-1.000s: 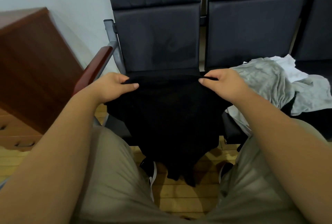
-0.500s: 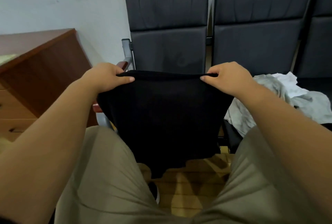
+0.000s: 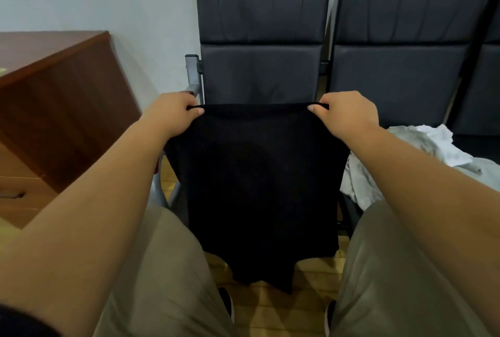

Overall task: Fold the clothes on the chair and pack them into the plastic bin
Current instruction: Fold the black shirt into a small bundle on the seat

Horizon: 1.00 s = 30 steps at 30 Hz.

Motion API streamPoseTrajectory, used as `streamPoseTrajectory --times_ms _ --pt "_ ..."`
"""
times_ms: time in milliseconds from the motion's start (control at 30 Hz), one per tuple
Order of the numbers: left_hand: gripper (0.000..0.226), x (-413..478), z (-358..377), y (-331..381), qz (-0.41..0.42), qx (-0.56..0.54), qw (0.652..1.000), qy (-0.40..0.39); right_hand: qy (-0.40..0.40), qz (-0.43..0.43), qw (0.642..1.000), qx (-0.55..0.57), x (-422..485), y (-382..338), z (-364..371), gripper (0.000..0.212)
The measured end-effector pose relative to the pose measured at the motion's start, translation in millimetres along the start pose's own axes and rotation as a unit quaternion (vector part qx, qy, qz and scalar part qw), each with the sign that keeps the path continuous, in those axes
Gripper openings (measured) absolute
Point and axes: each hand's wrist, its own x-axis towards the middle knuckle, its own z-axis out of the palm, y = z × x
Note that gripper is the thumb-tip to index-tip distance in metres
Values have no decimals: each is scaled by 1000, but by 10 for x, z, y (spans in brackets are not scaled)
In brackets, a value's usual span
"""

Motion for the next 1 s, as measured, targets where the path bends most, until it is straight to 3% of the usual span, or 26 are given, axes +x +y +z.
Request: streamPoseTrajectory --times_ms 167,400,600,1000 --pt "33 291 336 -77 -25 12 1000 8 -25 29 999 8 234 -22 445 43" --pt "38 772 1027 -288 -55 24 997 -46 -94 56 993 35 435 147 1198 45" --pt "45 1152 1578 -505 -57 16 989 -134 -240 55 968 47 606 231 1745 44" --pt "44 1667 2179 -485 -59 130 972 -189 -265 72 961 32 947 330 2244 44"
